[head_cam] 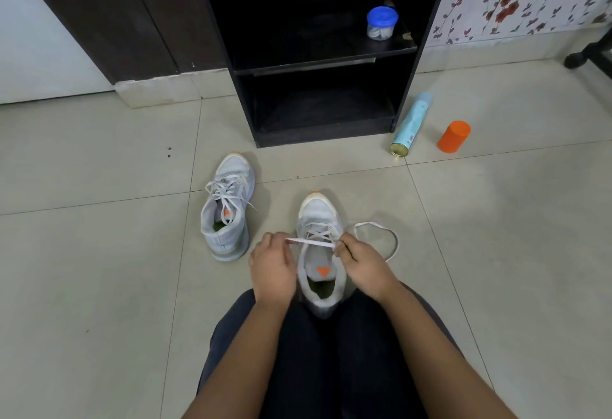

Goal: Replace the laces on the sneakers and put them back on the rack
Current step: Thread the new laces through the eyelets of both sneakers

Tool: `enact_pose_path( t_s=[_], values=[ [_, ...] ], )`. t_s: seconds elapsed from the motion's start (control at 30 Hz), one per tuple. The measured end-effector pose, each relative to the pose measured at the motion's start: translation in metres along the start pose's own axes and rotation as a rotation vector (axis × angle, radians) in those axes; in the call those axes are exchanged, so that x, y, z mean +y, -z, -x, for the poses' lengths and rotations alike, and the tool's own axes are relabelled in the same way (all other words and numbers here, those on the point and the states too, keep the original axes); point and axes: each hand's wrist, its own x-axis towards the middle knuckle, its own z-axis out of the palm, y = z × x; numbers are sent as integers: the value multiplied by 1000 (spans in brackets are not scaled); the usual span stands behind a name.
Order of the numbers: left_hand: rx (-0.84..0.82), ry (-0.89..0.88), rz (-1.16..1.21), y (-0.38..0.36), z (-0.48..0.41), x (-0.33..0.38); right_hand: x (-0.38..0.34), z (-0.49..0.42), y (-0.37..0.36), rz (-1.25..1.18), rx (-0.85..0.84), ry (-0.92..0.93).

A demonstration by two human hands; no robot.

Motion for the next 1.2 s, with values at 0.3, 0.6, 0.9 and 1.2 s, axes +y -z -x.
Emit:
enact_pose_path(
  t_s=[0.3,0.6,0.9,1.2],
  values=[
    [-9,-286,-155,-12,10,17,5,-3,-14,-125,0,-37],
    [-115,-357,-97,-11,15,25,10,-6,-18,-213,39,-38],
    [-78,-391,-121,-12,14,25,18,-11,-17,-360,101,-151],
    [-70,-203,-248,-18,3,22,29,-22,-17,-212,163,-184]
  ],
)
